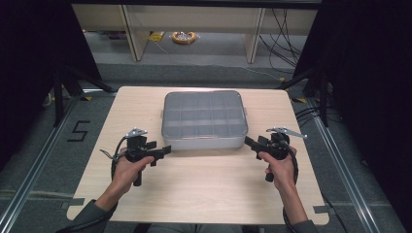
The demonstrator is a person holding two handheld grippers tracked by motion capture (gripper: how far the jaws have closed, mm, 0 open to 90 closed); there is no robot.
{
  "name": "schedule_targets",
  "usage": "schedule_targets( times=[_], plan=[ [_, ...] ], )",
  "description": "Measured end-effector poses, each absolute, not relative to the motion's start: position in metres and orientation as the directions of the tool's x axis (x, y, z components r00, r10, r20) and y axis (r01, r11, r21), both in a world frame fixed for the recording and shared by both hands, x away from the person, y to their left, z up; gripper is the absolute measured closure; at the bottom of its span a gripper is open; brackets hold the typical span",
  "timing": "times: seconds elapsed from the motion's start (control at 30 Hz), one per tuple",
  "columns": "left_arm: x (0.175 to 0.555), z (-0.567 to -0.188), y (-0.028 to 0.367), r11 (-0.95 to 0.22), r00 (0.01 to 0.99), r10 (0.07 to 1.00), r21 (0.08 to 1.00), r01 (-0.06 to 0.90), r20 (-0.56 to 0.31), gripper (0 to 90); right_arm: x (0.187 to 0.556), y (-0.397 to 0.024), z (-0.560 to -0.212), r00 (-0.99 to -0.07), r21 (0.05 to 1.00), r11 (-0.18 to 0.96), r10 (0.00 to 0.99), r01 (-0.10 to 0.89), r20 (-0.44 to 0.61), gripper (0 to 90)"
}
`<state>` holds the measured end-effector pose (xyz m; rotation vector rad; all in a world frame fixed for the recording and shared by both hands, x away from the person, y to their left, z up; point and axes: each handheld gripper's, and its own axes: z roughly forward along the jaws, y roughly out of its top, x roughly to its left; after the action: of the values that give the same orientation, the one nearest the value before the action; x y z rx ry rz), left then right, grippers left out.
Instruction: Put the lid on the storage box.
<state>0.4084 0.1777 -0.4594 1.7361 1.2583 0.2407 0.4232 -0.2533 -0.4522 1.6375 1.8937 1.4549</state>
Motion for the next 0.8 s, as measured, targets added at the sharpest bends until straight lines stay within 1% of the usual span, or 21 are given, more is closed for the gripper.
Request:
schedule_targets(
  times=[0.23, 0.3, 0.4, 0.43, 0.5, 0.6, 0.73, 0.8],
  plan=[
    [0.397, -0.463, 0.172, -0.045, 0.478, 0.808, 0.774, 0.632, -0.344, 25.9, 0.416, -0.250, -0.454, -0.355, 0.794, -0.102, 0.855, 0.600, 0.378, 30.6],
    [0.391, -0.465, 0.171, -0.044, 0.494, 0.794, 0.776, 0.630, -0.355, 22.3, 0.414, -0.248, -0.454, -0.361, 0.795, -0.092, 0.856, 0.600, 0.371, 28.8],
    [0.385, -0.469, 0.170, -0.049, 0.505, 0.785, 0.776, 0.628, -0.359, 14.7, 0.410, -0.246, -0.454, -0.368, 0.791, -0.087, 0.851, 0.606, 0.376, 26.2],
    [0.380, -0.472, 0.171, -0.063, 0.518, 0.777, 0.773, 0.631, -0.359, 14.8, 0.408, -0.245, -0.455, -0.383, 0.798, -0.076, 0.847, 0.598, 0.368, 20.9],
    [0.377, -0.473, 0.172, -0.068, 0.523, 0.776, 0.776, 0.627, -0.354, 14.5, 0.404, -0.243, -0.455, -0.393, 0.797, -0.072, 0.841, 0.599, 0.372, 17.0],
    [0.366, -0.479, 0.172, -0.099, 0.556, 0.762, 0.788, 0.607, -0.333, 14.6, 0.398, -0.239, -0.456, -0.411, 0.815, -0.043, 0.847, 0.578, 0.337, 17.0],
    [0.357, -0.484, 0.169, -0.136, 0.574, 0.759, 0.787, 0.602, -0.308, 14.6, 0.390, -0.236, -0.455, -0.415, 0.810, -0.041, 0.843, 0.586, 0.342, 16.4],
    [0.349, -0.490, 0.166, -0.164, 0.588, 0.749, 0.774, 0.611, -0.306, 14.6, 0.382, -0.233, -0.456, -0.435, 0.810, -0.015, 0.838, 0.586, 0.330, 16.4]
  ],
)
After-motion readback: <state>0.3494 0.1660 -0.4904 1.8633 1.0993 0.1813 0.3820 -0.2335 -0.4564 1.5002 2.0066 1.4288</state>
